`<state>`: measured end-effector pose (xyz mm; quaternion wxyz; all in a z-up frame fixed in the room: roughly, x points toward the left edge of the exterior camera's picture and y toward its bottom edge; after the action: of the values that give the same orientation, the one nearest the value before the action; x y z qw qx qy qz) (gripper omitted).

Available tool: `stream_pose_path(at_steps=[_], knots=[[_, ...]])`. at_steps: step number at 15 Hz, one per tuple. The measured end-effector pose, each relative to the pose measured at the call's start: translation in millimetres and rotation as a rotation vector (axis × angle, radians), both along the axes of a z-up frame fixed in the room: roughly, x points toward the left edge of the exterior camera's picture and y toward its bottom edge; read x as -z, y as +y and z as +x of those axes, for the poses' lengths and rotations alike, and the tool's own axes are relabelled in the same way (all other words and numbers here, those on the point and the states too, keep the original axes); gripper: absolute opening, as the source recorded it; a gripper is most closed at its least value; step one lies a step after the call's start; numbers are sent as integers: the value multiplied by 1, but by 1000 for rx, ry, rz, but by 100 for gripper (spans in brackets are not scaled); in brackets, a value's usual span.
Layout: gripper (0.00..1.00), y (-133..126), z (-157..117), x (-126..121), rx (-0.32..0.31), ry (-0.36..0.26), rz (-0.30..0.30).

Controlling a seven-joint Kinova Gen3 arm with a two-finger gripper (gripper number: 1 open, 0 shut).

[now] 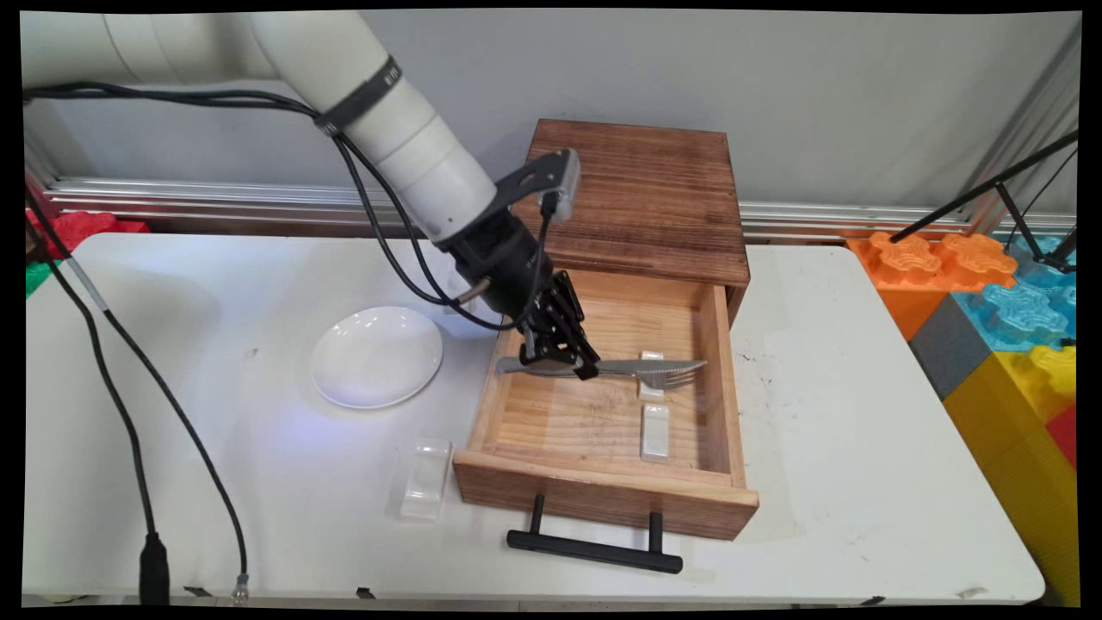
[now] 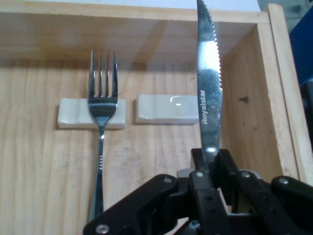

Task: Place the picked object into the drawer

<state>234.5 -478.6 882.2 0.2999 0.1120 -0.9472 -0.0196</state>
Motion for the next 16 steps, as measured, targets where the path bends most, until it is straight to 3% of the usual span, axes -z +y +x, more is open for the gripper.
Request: stream_pose_path(at_steps=[16], knots=[[0,7,-26,58,-24,-8,-18]])
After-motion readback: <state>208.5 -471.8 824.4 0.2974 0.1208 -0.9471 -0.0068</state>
